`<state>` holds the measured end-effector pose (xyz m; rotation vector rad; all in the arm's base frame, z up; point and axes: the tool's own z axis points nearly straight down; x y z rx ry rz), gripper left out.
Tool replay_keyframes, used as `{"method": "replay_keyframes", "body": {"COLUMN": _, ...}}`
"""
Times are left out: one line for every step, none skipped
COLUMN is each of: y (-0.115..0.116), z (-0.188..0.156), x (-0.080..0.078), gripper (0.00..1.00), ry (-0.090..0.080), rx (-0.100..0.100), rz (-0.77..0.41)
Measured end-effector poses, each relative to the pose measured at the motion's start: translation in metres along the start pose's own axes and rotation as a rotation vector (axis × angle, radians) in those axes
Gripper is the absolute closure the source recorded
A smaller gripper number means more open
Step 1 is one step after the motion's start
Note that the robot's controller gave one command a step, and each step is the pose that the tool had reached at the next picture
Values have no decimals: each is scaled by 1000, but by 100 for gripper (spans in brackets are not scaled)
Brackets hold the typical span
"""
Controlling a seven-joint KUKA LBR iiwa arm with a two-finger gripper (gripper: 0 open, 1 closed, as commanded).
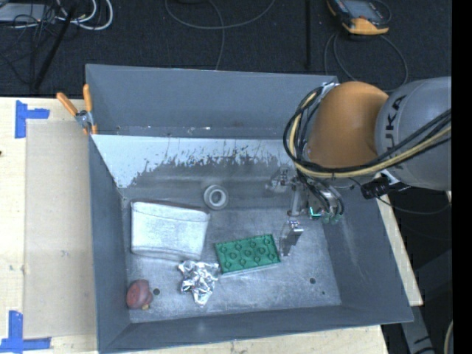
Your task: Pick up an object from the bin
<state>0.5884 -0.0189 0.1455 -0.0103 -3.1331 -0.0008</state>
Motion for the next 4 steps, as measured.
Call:
{"method": "replay_keyframes", "body": {"y": 21, "z": 72, "x": 32, "gripper": 0, "ry": -12, "rx": -2, "rz": 245}}
{"method": "replay_keyframes", "body": {"y": 21, "z": 69, "x": 29, "gripper": 100, "ry": -19, "rx": -2, "rz": 243}}
{"method": "replay_keyframes", "body": {"y": 39, "z": -54, "x": 28, "gripper": 100, "ry": -8, "rx": 0, "rz": 238}}
{"method": "replay_keyframes", "body": {"y": 39, "z": -108, "x": 40, "gripper": 100, "ry": -12, "rx": 0, "rz": 51}}
